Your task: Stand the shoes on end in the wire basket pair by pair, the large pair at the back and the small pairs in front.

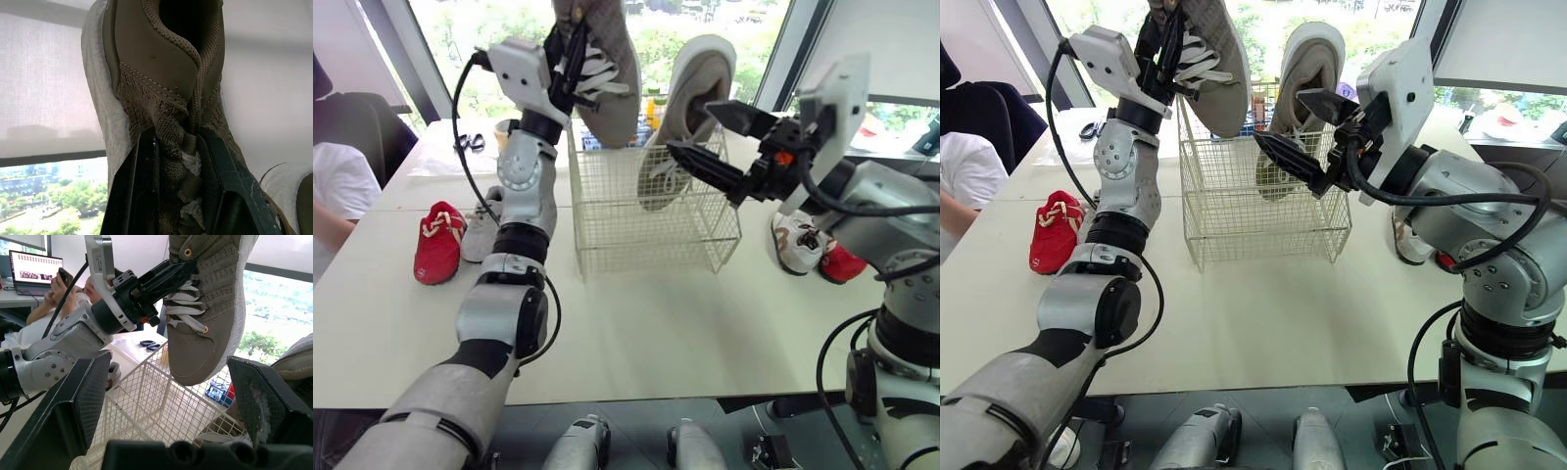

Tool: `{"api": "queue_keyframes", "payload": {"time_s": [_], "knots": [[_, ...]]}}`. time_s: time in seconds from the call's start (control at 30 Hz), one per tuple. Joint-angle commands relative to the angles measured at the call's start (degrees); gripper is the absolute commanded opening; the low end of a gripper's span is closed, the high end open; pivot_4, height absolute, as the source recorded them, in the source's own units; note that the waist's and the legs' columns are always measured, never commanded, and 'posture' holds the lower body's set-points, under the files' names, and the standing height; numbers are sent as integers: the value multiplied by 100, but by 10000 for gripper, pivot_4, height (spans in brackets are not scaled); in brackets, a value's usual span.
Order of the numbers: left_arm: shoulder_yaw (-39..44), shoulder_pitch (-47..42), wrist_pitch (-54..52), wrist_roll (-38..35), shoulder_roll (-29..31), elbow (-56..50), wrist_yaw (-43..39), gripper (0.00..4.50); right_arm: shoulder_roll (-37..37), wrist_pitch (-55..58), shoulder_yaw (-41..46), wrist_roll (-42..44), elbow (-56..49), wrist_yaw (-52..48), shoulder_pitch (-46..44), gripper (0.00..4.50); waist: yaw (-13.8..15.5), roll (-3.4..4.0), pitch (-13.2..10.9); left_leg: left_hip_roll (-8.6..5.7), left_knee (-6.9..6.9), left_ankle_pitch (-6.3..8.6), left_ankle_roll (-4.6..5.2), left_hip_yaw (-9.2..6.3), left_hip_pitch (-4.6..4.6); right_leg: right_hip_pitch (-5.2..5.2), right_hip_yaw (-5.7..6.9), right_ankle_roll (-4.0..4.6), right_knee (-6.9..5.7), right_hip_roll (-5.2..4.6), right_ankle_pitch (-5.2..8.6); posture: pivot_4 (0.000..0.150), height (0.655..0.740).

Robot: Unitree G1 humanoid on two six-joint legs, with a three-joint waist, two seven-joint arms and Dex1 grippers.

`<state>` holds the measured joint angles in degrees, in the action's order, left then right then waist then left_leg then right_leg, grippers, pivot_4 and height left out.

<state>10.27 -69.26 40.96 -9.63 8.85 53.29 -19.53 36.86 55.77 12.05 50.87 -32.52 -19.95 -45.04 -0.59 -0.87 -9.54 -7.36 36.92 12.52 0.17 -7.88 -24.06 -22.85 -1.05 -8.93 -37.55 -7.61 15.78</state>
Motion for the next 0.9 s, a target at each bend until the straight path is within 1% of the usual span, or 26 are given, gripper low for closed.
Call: {"api": "queue_keyframes", "payload": {"time_s": [0.03,0.1,0.13,0.27,0.4,0.5,0.6,0.67,0.73,0.77,0.83,0.9], "knots": [[-67,-75,931,467,-93,612,538,4599,12,-179,37,7,-134,-1,-55,40819,5,-1,-1,0,-2,0,0,0,0,-1,0,0,1,0,0,1500,7400],[-136,-199,1298,679,-92,901,780,4599,14,-200,22,5,-121,-4,-61,40819,7,-2,-1,0,-2,0,0,0,-2,-2,0,0,2,0,0,1500,7400],[-215,-256,1491,898,-65,1034,1002,4599,14,-210,16,9,-118,-4,-63,40819,7,-3,-2,0,-2,0,0,0,-3,-4,0,0,2,0,0,1500,7400],[-457,-456,1922,1727,66,1403,2113,4599,9,-246,-29,-12,-94,4,-85,40819,7,-5,-3,-1,-3,0,0,0,-11,-9,0,-1,3,-1,-1,1500,7400],[-906,-659,2006,2802,262,1557,3686,4599,5,-236,-39,14,-128,58,-103,40819,5,-5,-3,-2,-3,0,0,0,-24,-23,0,-5,2,-1,-3,1500,7400],[-1234,-799,1954,3375,376,1633,4589,4599,14,-227,-40,28,-156,95,-99,40819,-2,-5,-4,-2,-5,0,0,3,-35,-40,-4,-6,-1,0,-4,1500,7400],[-1517,-900,1852,3803,473,1716,5286,4599,20,-213,-31,50,-183,127,-93,40819,0,-10,-9,-3,-7,-1,-1,3,-48,-55,-4,-6,-2,0,-4,1500,7400],[-1621,-942,1804,3907,495,1795,5493,4599,23,-210,-29,61,-187,141,-93,40819,2,-10,-10,-5,-7,-1,-1,5,-52,-58,-6,-6,-1,-2,-4,1500,7400],[-1686,-961,1783,3906,483,1874,5497,4599,31,-207,-21,78,-202,150,-83,40819,5,-10,-10,-5,-8,-1,-1,5,-52,-59,-7,-6,-1,-2,-4,1500,7400],[-1626,-947,1776,3769,433,1928,5331,4599,36,-205,-20,85,-209,152,-78,40819,8,-10,-10,-5,-8,-1,-1,5,-52,-59,-7,-6,-1,-1,-4,1500,7400],[-1411,-891,1698,3346,285,2031,4740,4599,41,-202,-28,87,-208,156,-79,40819,9,-10,-10,-5,-9,-1,-1,5,-52,-59,-6,-6,-1,-2,-4,1500,7400],[-1080,-771,1548,2759,99,2075,4008,4599,38,-210,-49,73,-188,146,-82,40819,9,-10,-10,-5,-8,0,-1,6,-52,-58,-6,-6,0,-2,-4,1500,7400]]}}
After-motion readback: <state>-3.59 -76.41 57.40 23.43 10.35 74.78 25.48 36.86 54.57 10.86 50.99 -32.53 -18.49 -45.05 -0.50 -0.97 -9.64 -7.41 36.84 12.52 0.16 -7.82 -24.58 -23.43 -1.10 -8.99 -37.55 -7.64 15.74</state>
